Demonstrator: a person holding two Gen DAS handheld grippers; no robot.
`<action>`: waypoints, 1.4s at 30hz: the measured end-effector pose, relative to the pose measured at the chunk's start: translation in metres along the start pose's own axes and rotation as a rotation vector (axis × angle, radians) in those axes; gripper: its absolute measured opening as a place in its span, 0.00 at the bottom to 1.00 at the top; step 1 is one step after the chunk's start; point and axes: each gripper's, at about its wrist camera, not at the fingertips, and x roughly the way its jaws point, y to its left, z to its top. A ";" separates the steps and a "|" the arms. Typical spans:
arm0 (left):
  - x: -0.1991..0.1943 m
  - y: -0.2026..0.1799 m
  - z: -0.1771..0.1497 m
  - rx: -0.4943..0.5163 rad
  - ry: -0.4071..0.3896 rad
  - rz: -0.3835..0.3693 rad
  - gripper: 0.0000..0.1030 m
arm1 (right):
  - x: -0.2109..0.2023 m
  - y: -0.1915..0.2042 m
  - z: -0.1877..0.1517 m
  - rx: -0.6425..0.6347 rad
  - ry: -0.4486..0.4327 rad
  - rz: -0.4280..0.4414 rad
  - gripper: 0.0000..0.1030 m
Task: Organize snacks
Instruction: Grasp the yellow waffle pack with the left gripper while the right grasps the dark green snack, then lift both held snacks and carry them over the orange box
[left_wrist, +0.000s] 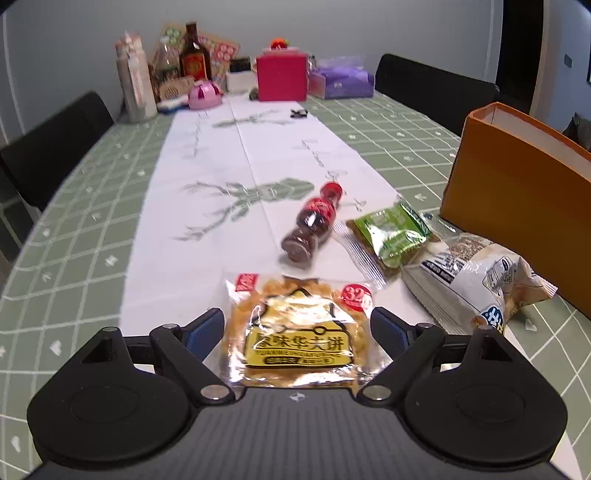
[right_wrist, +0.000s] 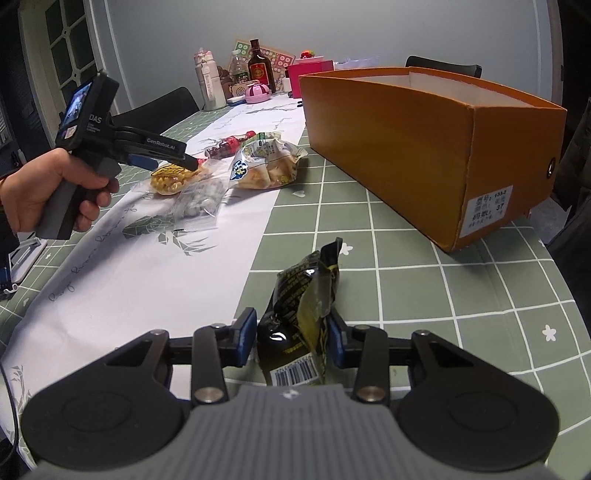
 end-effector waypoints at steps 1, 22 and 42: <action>0.005 -0.001 -0.001 0.004 0.031 -0.009 1.00 | 0.000 0.000 0.000 0.002 0.000 0.000 0.38; -0.010 -0.006 -0.013 0.052 0.007 0.022 0.84 | 0.001 -0.010 0.009 0.089 -0.019 -0.001 0.65; -0.045 -0.002 -0.013 0.038 -0.047 0.001 0.77 | 0.003 -0.014 0.022 0.109 -0.044 0.002 0.35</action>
